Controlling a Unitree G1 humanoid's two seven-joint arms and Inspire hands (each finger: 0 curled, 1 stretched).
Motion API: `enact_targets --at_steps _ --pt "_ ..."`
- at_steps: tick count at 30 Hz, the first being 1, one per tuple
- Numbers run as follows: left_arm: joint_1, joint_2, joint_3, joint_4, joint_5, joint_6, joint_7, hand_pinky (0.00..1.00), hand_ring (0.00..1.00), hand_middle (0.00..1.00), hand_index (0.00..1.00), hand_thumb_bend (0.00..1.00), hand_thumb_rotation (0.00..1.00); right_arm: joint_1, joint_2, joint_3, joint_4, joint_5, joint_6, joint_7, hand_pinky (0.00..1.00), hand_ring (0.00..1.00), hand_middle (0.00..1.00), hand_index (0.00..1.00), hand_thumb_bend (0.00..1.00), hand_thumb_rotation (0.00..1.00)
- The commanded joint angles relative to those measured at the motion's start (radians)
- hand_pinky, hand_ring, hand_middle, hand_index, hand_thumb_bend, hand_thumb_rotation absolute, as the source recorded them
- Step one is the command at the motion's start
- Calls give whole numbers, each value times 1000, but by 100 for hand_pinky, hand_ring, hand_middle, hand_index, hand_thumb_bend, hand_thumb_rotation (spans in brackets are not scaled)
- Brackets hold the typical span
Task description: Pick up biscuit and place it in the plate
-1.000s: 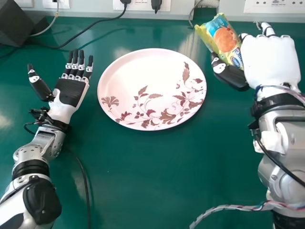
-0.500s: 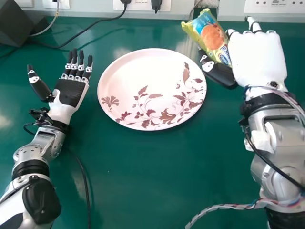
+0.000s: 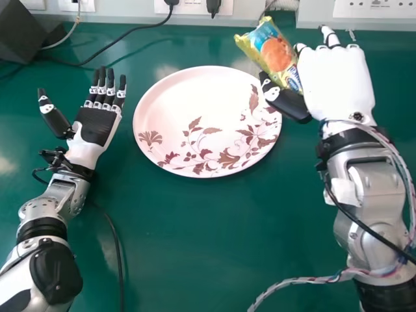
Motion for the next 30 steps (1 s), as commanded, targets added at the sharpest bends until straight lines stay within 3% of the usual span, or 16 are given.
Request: enact_targets --at_steps 1,14,30 --pt "5 9 4 -2 -2 3 -6 95 86 94 100 95 53 -19 11 9 3 11 0 -18 13 21 27 47 50 0" --pt "1 5 3 17 3 -12 -26 91 89 94 100 97 51 -38 19 54 85 64 -16 -90 13 21 27 48 51 0" --pt "10 1 6 10 -2 -7 -28 95 87 93 100 96 56 -50 0 96 116 78 -35 -80 12 21 27 48 53 0"
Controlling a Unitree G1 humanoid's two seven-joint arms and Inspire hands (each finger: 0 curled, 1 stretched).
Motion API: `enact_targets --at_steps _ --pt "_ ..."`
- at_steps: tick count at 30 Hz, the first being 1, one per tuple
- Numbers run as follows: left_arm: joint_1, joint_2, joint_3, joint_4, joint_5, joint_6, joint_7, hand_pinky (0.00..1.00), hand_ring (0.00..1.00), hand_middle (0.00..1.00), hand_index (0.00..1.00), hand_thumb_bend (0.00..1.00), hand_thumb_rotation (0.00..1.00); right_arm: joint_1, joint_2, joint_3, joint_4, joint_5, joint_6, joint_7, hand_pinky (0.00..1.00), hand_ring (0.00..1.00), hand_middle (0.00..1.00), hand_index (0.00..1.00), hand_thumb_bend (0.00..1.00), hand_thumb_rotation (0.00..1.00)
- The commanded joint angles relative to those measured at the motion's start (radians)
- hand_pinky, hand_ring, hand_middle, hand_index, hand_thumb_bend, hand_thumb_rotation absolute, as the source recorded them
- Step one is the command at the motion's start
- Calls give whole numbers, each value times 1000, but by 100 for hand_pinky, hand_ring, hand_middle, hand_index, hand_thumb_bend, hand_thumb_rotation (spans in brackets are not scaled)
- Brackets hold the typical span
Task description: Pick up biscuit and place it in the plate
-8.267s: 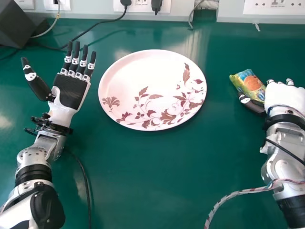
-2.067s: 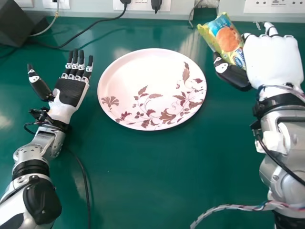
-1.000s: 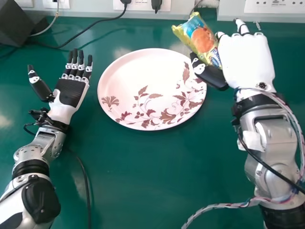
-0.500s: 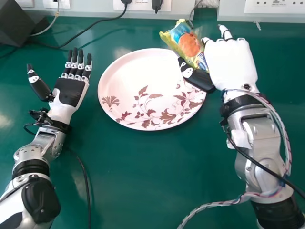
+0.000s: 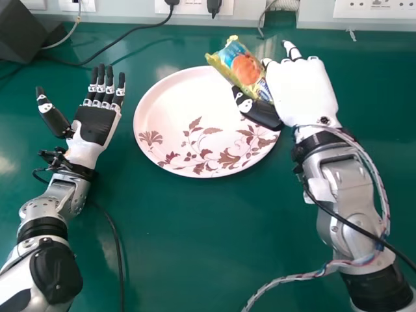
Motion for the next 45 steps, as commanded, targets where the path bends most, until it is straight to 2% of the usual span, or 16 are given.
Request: enact_targets --at_steps 1,4,10,16,21,27,31,42,45 --pt "14 1 6 2 -3 3 -2 95 87 93 100 96 56 -17 -1 7 2 12 -3 -11 12 21 27 48 52 0" --pt "15 1 4 5 -4 10 -22 95 87 94 100 96 54 -14 -5 7 23 36 -13 -38 12 21 27 48 50 0" --pt "12 0 11 3 -9 21 -3 93 88 94 100 96 53 -15 -22 18 68 64 -31 -76 12 21 27 47 53 0" --pt "12 -4 7 -1 -4 12 -11 93 85 92 100 97 52 -21 -32 29 112 109 -54 -109 12 21 27 48 52 0" --pt "16 -10 6 -17 -8 18 -6 93 85 92 100 98 55 -30 -44 40 148 131 -69 -118 12 21 27 48 55 0" --pt "15 -2 5 -4 -6 31 -27 94 85 92 100 99 61 -41 -56 57 187 162 -80 -104 12 21 28 48 53 0" --pt "15 6 2 8 0 36 -49 91 85 92 100 99 66 -52 -77 75 229 194 -110 -104 12 21 28 48 55 0" --pt "15 20 2 22 5 36 -59 90 85 92 100 99 63 -67 -85 109 309 244 -130 -118 13 22 28 48 58 0" --pt "18 12 5 6 0 37 -41 90 85 92 100 98 63 -74 -83 119 326 249 -128 -116 12 22 28 48 55 0"
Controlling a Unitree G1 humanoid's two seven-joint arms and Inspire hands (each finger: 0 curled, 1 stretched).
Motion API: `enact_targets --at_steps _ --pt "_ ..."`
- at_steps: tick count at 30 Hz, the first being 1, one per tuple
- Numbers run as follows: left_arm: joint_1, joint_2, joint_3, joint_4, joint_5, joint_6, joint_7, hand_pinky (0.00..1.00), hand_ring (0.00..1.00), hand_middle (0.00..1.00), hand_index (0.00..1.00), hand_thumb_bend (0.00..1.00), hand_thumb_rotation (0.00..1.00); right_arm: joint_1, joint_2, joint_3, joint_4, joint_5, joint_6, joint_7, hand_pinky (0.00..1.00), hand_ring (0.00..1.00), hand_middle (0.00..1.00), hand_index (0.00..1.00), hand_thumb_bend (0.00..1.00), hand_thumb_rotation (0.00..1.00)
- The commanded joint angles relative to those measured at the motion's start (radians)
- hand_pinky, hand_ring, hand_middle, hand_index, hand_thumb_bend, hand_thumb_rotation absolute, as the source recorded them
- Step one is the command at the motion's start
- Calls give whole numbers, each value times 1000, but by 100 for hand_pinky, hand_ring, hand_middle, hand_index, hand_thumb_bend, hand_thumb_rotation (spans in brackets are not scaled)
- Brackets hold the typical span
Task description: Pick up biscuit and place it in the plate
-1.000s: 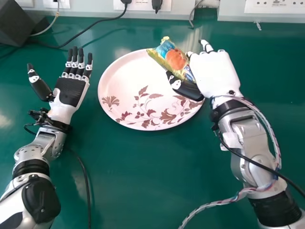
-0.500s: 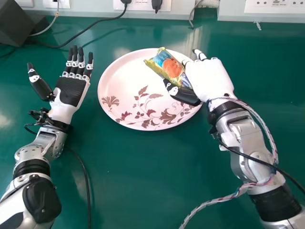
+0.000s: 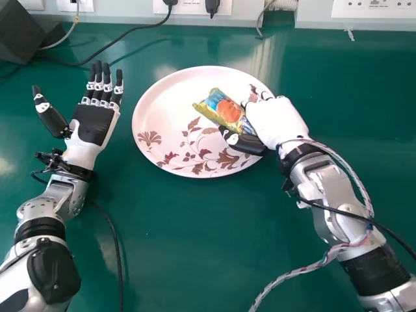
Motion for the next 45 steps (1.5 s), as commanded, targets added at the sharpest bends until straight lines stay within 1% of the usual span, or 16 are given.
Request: enact_targets --at_steps 1,4,7,10,13,17,20,26,31,33,35,39,42,43,45 --pt "18 -1 2 -5 -2 9 1 90 85 92 100 98 63 -17 1 13 12 12 -4 -17 12 22 28 48 55 0" --pt "15 2 4 4 -2 13 -3 90 85 92 100 99 62 -22 4 18 30 25 -6 -23 12 22 28 48 53 0" --pt "14 1 2 5 2 9 -1 90 85 91 100 99 61 -26 2 24 49 39 -9 -26 12 22 28 48 54 0" --pt "13 -1 3 5 0 10 -2 91 85 92 100 99 61 -32 2 30 64 46 -6 -20 12 22 28 48 53 0" --pt "11 1 1 13 2 12 -15 92 86 92 100 99 59 -37 2 36 77 54 2 -7 12 22 28 48 54 0" --pt "6 10 -4 26 10 5 -24 93 86 92 100 98 59 -48 0 46 106 65 7 5 12 22 28 48 57 0" --pt "5 11 -3 23 5 14 -24 93 87 92 100 99 59 -54 0 53 129 74 7 6 12 22 28 48 59 0" --pt "4 16 -7 27 10 18 -38 94 87 93 100 99 59 -68 0 70 185 93 -3 -2 12 23 29 48 57 0" --pt "7 12 -11 18 10 18 -56 93 86 92 100 100 58 -79 -2 89 244 123 -27 -22 12 23 29 48 55 0" --pt "5 14 -14 26 14 15 -72 93 86 93 100 100 58 -83 -5 95 252 132 -30 -11 13 23 29 48 55 0" --pt "3 19 -18 37 20 14 -86 93 87 93 100 100 58 -85 -9 101 252 141 -25 6 13 23 29 49 56 0" --pt "-1 23 -18 48 25 17 -89 94 87 93 100 100 58 -88 -14 107 251 162 -23 24 13 23 29 49 60 0" --pt "-1 21 -15 46 27 6 -73 93 87 93 100 100 59 -89 -20 113 248 166 -19 33 12 22 29 48 67 0" --pt "0 17 -15 41 30 -8 -64 93 87 93 100 100 59 -90 -21 115 246 169 -18 37 12 22 29 48 71 0" --pt "2 11 -17 32 38 -33 -57 93 87 93 100 100 60 -90 -23 116 242 172 -16 45 12 22 29 47 75 0"
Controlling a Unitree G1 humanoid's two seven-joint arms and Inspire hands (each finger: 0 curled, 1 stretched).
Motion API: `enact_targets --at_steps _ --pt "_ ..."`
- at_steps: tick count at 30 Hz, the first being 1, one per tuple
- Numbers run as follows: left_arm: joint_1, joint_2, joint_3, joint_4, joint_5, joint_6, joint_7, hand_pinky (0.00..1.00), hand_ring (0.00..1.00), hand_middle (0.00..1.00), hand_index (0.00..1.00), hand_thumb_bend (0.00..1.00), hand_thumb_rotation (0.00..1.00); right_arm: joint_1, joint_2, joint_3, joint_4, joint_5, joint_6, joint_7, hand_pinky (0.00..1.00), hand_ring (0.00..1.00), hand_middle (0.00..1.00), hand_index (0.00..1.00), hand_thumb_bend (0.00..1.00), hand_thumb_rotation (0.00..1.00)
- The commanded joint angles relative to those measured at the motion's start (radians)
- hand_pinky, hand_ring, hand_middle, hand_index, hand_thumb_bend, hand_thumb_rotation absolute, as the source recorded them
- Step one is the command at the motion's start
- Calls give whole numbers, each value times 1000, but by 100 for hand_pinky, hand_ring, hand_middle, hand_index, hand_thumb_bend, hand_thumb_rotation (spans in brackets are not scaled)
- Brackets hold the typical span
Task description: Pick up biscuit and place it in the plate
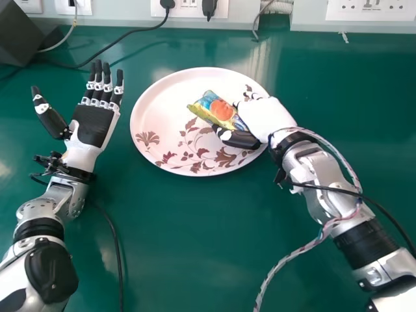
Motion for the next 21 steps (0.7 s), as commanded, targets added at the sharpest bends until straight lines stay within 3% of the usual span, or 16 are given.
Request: enact_targets --at_steps 1,8,12,15,21 --pt "8 -5 -10 -7 22 -37 10 93 87 93 100 100 60 47 -5 34 31 12 6 61 14 23 30 47 77 0" --pt "17 -10 -10 -21 21 -10 6 92 88 94 100 100 61 42 -11 40 32 27 -1 64 30 38 49 51 83 7" --pt "22 -14 -29 -34 42 -39 -37 92 88 94 100 100 63 41 -12 40 29 37 -6 60 42 50 63 55 83 23" --pt "26 -9 -43 -33 54 -48 -68 93 88 94 100 100 63 44 -12 40 19 41 -5 57 46 56 70 57 87 27" --pt "30 -8 -59 -34 74 -66 -114 93 88 94 100 100 64 48 -17 43 -7 38 0 60 53 65 77 61 89 38"
